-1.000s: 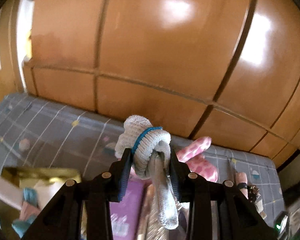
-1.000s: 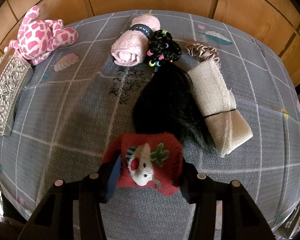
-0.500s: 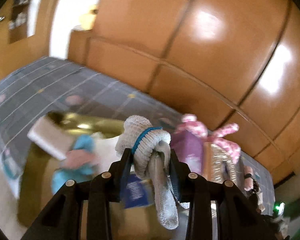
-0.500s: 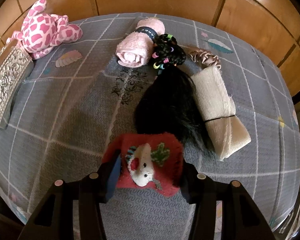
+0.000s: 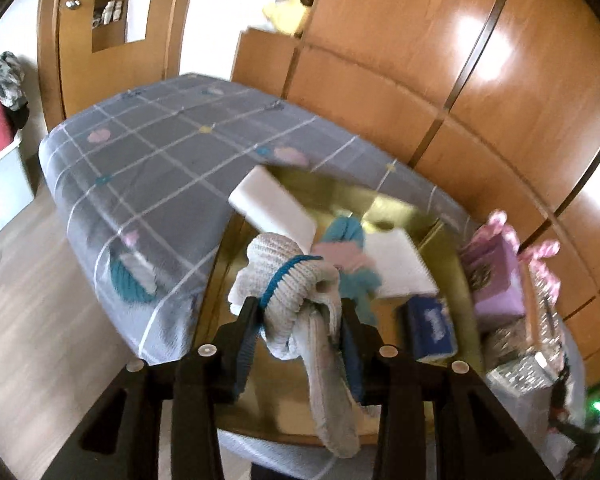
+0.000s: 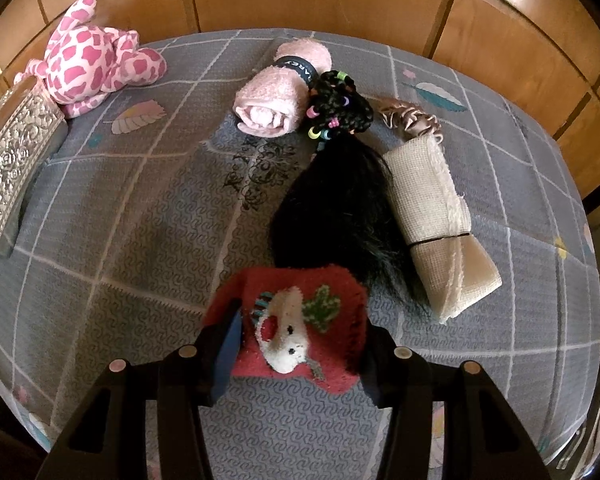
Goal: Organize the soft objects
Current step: 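Drop the white sock into the gold tray with the left gripper while the right holds the red sock, then carry the red snowman sock into the gold tray and release it with the right gripper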
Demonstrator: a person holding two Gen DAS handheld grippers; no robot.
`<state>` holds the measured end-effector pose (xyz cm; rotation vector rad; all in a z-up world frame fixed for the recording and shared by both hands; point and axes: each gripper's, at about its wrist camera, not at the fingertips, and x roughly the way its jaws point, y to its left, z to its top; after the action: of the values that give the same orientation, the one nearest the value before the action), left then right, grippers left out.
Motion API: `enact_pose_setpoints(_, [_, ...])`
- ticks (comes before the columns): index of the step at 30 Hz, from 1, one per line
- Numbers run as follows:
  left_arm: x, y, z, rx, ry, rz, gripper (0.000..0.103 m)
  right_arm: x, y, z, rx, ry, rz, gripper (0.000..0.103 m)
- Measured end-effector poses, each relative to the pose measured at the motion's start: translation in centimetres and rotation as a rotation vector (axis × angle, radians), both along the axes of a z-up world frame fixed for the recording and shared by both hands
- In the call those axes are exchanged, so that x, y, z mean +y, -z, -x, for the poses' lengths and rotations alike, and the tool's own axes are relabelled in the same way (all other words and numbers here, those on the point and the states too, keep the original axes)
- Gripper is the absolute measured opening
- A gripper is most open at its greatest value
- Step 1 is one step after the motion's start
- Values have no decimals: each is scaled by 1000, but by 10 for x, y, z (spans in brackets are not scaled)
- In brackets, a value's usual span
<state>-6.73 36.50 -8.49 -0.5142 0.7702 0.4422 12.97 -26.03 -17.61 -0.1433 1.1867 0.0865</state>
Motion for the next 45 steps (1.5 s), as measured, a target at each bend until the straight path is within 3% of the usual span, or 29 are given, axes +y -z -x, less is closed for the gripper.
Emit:
enact_pose_setpoints(1, [0, 5, 1, 18, -2, -2, 45, 0, 0, 0, 0, 3, 0, 51])
enact_pose_setpoints(3, [0, 12, 1, 37, -10, -5, 68, -1, -1, 0, -3, 9, 1, 51])
enact_pose_setpoints(5, [1, 17, -1, 56, -23, -16, 79, -1, -1, 0, -4, 16, 2, 51])
enact_pose_setpoints(10, [0, 10, 3, 25, -56, -58, 80, 1, -2, 2, -20, 37, 23, 51])
enact_pose_setpoints(19, [-32, -16, -1, -15, -25, -203, 94, 14, -10, 6, -53, 88, 53, 47])
enact_pose_setpoints(21, [-39, -19, -4, -15, -11, -214, 103, 19, -15, 7, -65, 107, 49, 45])
enact_pose_setpoints(29, [-67, -24, -11, -24, 24, -263, 103, 49, -47, -4, -155, 116, -12, 45])
enact_pose_setpoints(35, [-83, -24, -13, -20, 46, -303, 103, 83, -74, -36, -204, 104, -80, 45])
enact_pose_setpoints(45, [-101, -34, -5, -107, 71, -329, 103, 166, -117, -90, -278, 56, -213, 45])
